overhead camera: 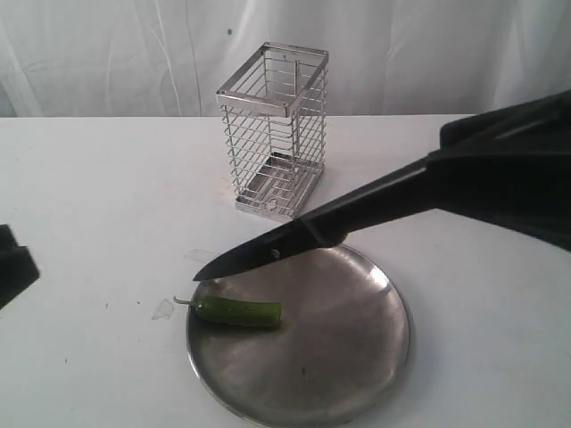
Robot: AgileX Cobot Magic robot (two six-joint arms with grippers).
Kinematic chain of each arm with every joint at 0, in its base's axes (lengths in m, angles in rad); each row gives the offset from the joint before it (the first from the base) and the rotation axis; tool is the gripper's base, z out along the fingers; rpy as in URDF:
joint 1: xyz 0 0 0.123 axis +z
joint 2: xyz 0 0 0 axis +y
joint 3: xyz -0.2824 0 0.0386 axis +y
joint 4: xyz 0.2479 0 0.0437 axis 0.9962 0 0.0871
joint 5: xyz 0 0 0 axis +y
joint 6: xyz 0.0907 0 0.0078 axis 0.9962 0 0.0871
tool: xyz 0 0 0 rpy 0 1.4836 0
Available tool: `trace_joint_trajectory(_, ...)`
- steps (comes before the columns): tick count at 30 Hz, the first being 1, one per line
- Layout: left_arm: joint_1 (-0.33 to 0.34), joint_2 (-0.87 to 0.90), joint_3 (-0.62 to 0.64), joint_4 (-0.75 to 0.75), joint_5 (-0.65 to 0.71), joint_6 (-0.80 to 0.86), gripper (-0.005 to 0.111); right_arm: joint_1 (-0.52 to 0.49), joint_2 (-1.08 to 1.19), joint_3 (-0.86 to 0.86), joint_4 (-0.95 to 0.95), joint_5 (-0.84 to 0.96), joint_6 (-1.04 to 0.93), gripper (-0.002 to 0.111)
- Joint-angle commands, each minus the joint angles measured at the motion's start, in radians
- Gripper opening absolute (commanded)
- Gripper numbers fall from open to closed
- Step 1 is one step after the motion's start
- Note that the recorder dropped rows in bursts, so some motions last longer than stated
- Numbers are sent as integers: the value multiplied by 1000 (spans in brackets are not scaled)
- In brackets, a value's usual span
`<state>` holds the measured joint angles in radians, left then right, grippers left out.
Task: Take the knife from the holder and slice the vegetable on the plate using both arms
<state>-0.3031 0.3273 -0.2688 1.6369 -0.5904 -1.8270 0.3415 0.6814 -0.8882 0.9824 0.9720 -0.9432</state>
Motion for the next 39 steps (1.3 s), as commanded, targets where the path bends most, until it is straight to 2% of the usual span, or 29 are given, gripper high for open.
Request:
trace_joint_trajectory(1, 3, 205, -134, 108, -141, -13, 47, 37, 52, -55, 7, 62, -65, 0)
trace_joint_trajectory(7, 3, 424, -243, 108, -271, 138, 47, 47, 100, -83, 7, 72, -84, 0)
trace_joint_trajectory(15, 3, 533, -289, 108, -463, 262, 47, 47, 160, -83, 9, 72, -111, 0)
trace_joint_trajectory(39, -1, 644, -302, 108, -532, 281, 47, 47, 219, -102, 98, 123, -237, 0)
